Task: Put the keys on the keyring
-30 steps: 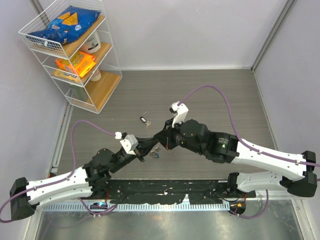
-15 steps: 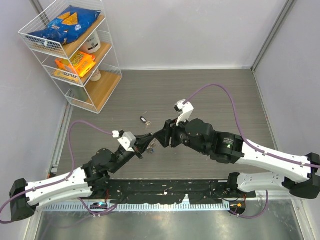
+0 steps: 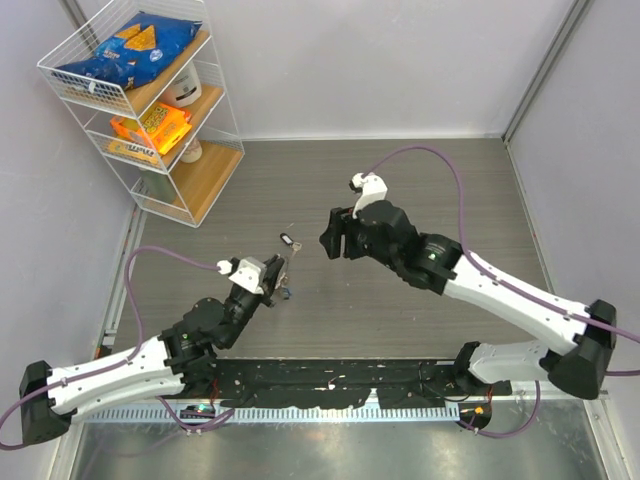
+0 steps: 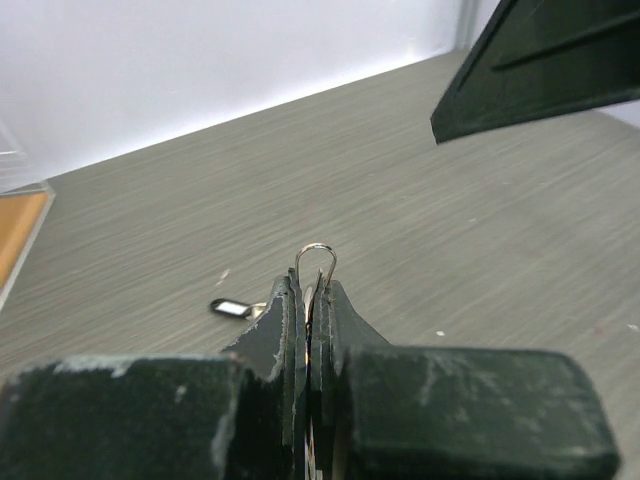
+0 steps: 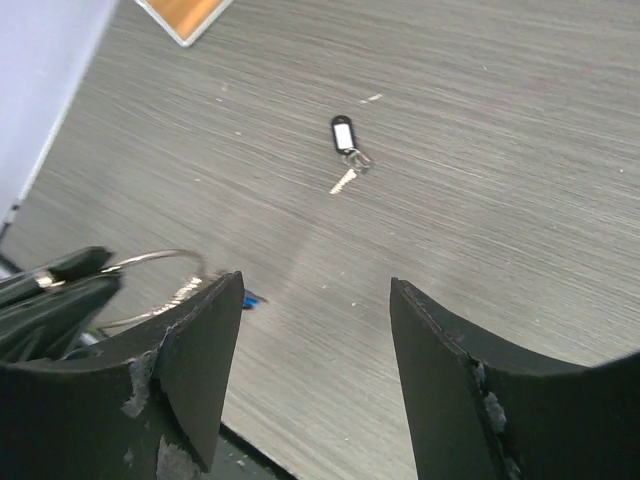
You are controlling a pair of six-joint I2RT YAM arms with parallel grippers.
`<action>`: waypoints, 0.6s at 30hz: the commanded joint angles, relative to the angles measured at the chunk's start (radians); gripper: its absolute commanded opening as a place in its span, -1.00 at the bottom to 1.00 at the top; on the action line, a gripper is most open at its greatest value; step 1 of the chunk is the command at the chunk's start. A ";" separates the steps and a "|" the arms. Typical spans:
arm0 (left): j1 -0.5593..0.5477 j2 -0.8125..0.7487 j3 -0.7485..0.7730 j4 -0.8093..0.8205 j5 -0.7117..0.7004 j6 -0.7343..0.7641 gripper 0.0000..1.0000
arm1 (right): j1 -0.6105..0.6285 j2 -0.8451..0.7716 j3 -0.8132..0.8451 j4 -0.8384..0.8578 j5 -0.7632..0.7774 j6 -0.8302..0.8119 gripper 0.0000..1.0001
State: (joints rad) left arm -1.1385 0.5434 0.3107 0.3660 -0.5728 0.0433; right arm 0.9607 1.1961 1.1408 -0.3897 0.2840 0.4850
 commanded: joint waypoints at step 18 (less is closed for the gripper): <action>0.003 -0.072 0.030 -0.019 -0.358 0.102 -1.00 | -0.088 0.672 0.390 0.074 -0.163 -0.105 0.24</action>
State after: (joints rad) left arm -1.1378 0.4843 0.3107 0.3130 -0.8906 0.1398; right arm 0.8989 1.8172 1.4498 -0.3511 0.1368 0.3935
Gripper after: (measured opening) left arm 0.045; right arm 0.637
